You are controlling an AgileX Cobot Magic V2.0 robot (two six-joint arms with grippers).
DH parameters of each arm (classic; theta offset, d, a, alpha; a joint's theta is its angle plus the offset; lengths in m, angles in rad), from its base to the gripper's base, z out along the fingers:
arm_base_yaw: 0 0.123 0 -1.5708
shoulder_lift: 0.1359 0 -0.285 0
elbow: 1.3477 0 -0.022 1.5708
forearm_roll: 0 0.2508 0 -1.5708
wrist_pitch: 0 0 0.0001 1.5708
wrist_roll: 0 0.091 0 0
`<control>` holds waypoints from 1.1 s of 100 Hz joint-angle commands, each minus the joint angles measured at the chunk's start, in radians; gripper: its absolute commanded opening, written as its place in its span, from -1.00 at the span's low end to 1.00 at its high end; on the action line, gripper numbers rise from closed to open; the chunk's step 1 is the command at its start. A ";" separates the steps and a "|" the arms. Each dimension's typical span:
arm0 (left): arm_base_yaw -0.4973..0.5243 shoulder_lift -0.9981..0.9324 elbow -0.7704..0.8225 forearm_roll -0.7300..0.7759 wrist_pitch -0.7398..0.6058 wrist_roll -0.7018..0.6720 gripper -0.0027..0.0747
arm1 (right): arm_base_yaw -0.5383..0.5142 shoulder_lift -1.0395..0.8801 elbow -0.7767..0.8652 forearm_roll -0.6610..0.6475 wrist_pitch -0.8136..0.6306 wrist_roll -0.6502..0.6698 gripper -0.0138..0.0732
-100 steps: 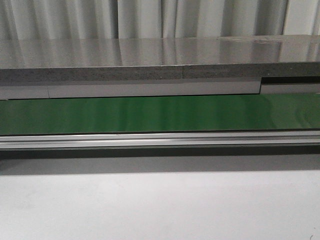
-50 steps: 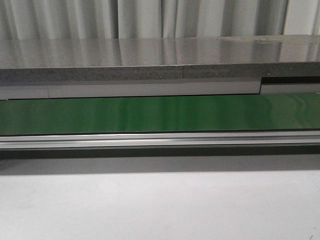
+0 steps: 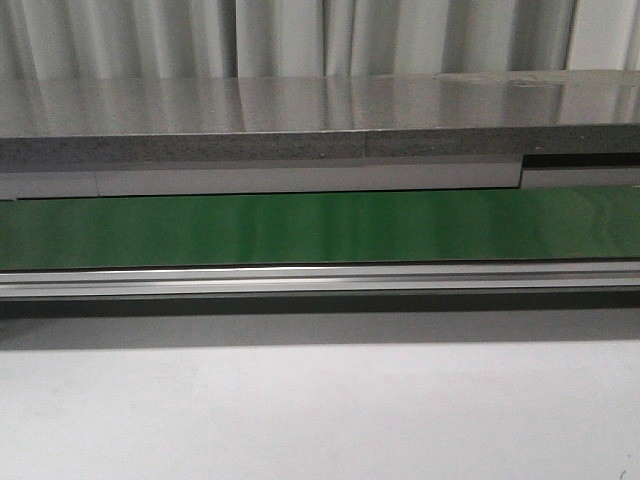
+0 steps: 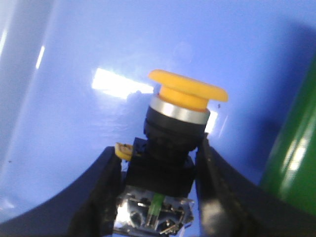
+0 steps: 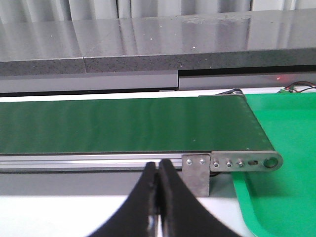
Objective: Move button from left to right
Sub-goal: 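Carry the button with the left gripper and set it on the belt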
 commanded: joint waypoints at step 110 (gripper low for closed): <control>-0.252 -0.038 -0.077 -0.040 0.122 0.055 0.44 | -0.002 -0.019 -0.014 0.003 -0.079 -0.002 -0.84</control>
